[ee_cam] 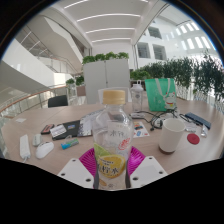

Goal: Pour water

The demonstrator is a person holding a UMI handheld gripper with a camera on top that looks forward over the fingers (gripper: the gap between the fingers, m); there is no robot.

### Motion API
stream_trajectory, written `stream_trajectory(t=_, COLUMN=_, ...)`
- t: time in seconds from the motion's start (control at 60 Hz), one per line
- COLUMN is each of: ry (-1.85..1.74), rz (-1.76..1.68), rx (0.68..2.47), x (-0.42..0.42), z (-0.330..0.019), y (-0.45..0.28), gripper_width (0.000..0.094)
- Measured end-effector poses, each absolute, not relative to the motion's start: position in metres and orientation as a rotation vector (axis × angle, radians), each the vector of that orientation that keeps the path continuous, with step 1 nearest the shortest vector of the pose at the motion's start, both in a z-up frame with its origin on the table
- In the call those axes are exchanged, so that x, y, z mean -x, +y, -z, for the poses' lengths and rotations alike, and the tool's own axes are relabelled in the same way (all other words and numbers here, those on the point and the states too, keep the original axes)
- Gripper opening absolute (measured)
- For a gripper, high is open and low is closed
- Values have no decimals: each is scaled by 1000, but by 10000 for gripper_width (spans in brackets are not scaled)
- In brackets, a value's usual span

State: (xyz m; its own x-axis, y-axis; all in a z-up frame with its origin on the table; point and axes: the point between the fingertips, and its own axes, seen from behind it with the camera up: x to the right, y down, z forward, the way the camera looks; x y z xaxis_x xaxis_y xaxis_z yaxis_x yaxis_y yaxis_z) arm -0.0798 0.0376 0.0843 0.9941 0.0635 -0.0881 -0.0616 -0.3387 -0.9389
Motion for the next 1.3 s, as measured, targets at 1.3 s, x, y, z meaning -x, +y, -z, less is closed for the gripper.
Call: stream_trajectory(t=1.3, ry=502, rz=-641, rx=1535, x=-135, z=-357, y=147, gripper_width=371)
